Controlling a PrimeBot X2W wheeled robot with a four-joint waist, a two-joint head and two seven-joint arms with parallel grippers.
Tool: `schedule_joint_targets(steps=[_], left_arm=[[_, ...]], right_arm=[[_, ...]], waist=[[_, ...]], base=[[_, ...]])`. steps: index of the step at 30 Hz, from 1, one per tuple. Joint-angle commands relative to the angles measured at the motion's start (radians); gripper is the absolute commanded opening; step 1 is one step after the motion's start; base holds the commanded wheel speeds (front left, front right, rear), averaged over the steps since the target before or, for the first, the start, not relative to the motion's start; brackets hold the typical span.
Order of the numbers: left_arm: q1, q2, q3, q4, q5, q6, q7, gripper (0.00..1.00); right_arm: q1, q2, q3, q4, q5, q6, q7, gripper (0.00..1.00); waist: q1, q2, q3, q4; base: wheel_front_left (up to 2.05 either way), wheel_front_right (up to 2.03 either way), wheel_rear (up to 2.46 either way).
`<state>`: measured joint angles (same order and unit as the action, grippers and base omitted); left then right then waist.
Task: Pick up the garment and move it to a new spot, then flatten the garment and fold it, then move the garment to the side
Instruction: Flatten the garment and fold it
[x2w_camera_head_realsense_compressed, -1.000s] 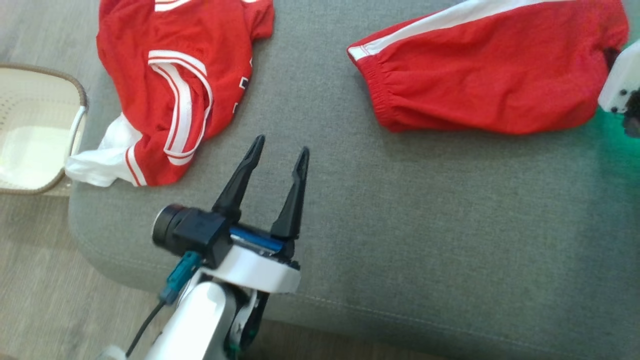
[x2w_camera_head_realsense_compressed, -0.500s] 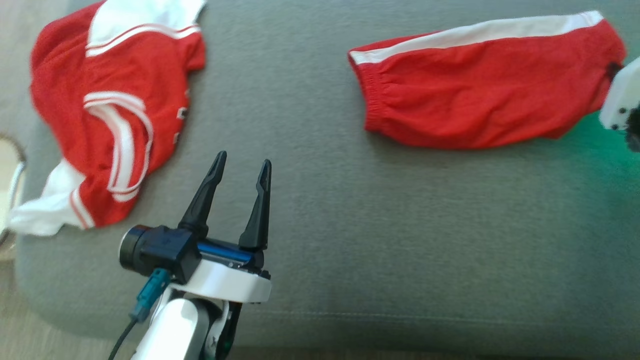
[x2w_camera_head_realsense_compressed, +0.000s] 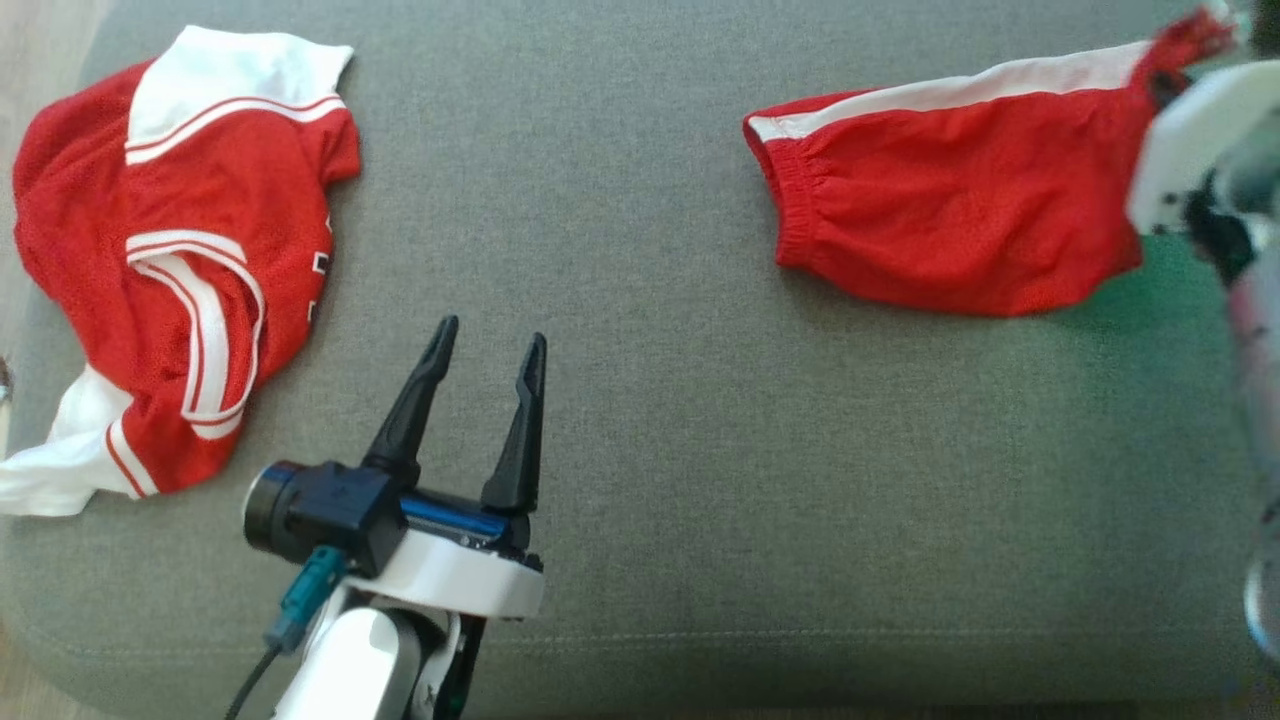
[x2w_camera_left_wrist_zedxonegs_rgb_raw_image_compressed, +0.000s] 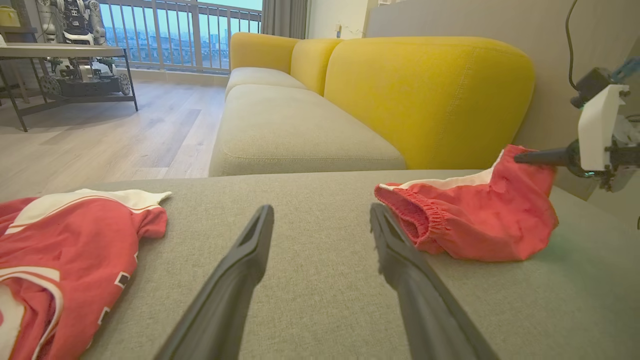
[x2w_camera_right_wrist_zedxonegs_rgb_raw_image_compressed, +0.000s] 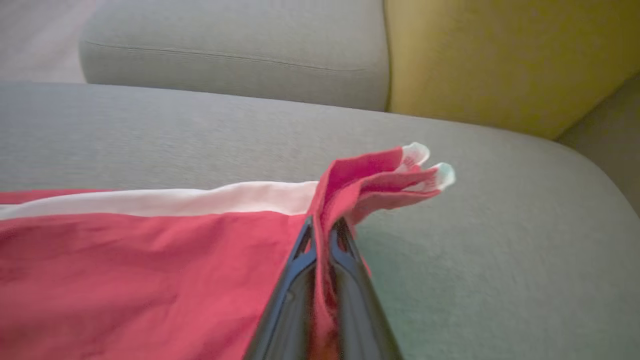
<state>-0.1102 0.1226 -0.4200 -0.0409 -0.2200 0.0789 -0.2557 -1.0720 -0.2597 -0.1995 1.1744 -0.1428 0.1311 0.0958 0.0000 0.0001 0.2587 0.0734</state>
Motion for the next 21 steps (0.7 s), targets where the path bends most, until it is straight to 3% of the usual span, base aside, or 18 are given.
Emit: schedule_joint_targets(steps=[1, 7, 21], left_arm=[[-0.009, 0.016, 0.024, -0.029, 0.007, 0.001, 0.003, 1.0], [0.001, 0.021, 0.02, -0.035, 0.005, 0.007, 0.012, 1.0], [0.008, 0.011, 0.001, -0.029, -0.006, 0.012, 0.009, 1.0]], right_arm=[[-0.047, 0.032, 0.039, -0.046, 0.006, 0.0, -0.02, 0.0], [-0.065, 0.121, 0.159, -0.061, 0.058, 0.0, -0.033, 0.0], [0.034, 0.205, 0.496, -0.192, 0.251, 0.0, 0.009, 0.0]], waist=[[0.0, -0.0001, -0.011, 0.005], [0.0, -0.0001, -0.031, 0.022], [0.0, -0.0001, -0.041, 0.068]], base=[[0.0, 0.0, 0.0], [0.0, 0.0, 0.0], [0.0, 0.0, 0.0]])
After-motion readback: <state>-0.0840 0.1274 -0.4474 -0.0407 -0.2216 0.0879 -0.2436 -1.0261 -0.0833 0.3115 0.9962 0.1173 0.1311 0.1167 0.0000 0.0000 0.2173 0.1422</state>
